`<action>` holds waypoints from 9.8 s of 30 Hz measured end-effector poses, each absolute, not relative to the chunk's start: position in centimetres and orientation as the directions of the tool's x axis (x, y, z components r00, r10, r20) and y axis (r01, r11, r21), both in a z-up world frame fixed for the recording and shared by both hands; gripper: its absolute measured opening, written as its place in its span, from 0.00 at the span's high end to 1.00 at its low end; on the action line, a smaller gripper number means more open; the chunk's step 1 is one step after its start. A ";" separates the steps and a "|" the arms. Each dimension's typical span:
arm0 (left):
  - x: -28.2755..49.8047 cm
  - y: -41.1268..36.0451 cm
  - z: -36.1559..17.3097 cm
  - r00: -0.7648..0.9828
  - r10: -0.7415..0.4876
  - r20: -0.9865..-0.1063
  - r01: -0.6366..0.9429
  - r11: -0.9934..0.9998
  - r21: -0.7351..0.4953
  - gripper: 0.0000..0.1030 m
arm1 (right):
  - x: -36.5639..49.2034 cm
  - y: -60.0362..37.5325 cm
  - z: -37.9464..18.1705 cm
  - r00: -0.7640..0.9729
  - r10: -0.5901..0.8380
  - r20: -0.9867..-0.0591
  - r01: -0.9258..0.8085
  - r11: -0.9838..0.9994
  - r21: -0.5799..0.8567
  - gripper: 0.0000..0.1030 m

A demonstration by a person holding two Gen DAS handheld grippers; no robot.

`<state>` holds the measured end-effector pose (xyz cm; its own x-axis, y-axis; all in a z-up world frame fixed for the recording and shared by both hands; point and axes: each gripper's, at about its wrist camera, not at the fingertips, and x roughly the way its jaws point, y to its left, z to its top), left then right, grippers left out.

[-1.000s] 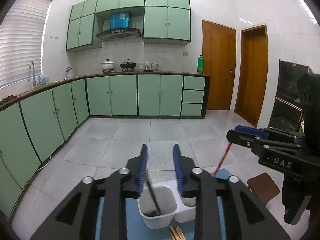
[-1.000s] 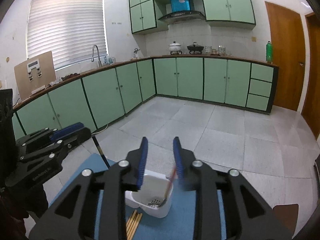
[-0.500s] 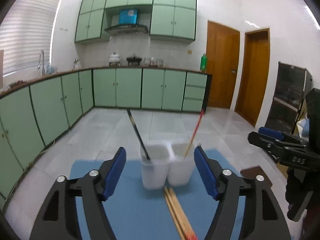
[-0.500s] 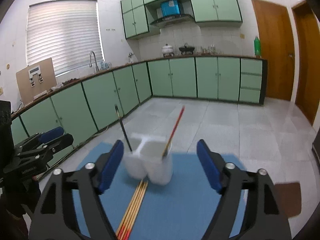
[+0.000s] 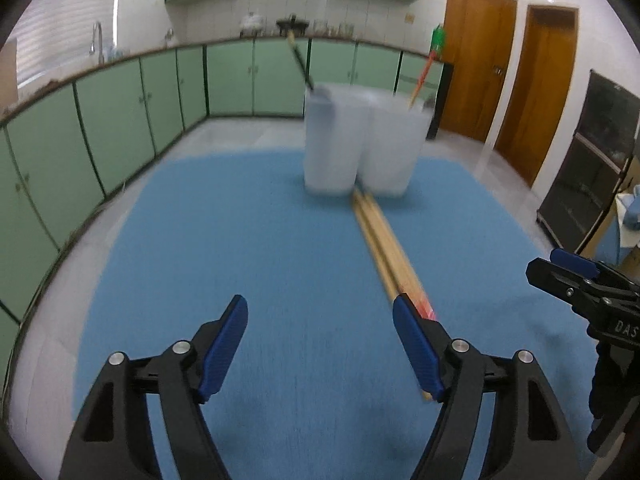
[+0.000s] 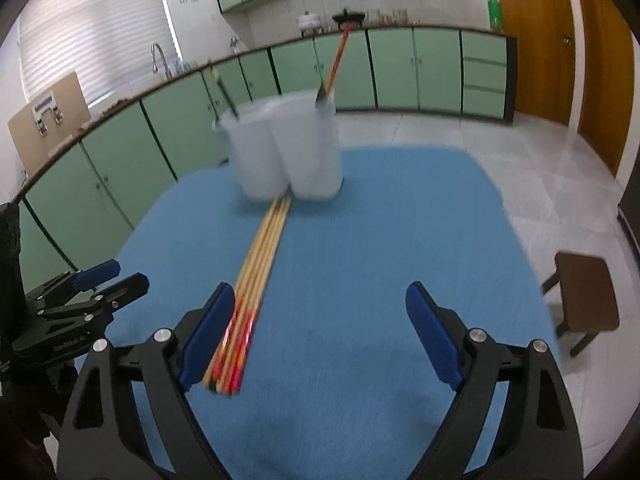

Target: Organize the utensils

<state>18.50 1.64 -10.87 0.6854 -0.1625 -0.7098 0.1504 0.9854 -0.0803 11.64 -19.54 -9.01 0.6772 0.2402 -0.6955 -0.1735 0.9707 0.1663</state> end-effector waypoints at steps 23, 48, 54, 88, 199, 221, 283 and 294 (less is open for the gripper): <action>17.1 1.7 -15.3 0.623 -0.112 -0.774 0.105 0.993 -0.059 0.28 | 10.3 -13.8 -13.7 0.578 0.166 -0.799 -0.265 0.964 0.009 0.36; 16.3 0.1 -15.0 0.600 -0.167 -0.782 0.170 0.982 -0.080 0.25 | 10.4 -15.6 -13.7 0.579 0.217 -0.786 -0.270 0.961 0.067 0.95; 15.7 -1.8 -14.9 0.584 -0.212 -0.784 0.225 0.970 -0.094 0.25 | 10.5 -16.9 -13.9 0.578 0.225 -0.784 -0.242 0.965 0.098 0.95; 15.6 -2.9 -15.0 0.602 -0.133 -0.787 0.211 0.977 -0.004 0.62 | 10.5 -17.2 -13.9 0.573 0.240 -0.784 -0.241 0.963 0.119 0.94; 24.8 1.5 2.9 0.872 -0.266 -0.412 0.254 0.964 -0.084 0.25 | 19.3 -21.0 4.6 0.849 0.235 -0.474 -0.237 0.970 0.056 0.15; 15.4 2.2 -11.3 0.729 -0.143 -0.669 0.146 0.988 -0.051 0.22 | 9.7 -18.4 -10.0 0.689 0.219 -0.691 -0.188 0.975 0.121 0.12; 15.5 -1.9 -13.5 0.643 -0.228 -0.731 0.230 0.968 -0.100 0.21 | 10.0 -19.7 -13.8 0.599 0.159 -0.785 -0.180 0.982 0.062 0.95; 17.3 -4.0 -14.9 0.586 -0.237 -0.775 0.247 0.963 -0.108 0.53 | 10.0 -20.5 -14.1 0.591 0.195 -0.783 -0.175 0.978 0.111 0.95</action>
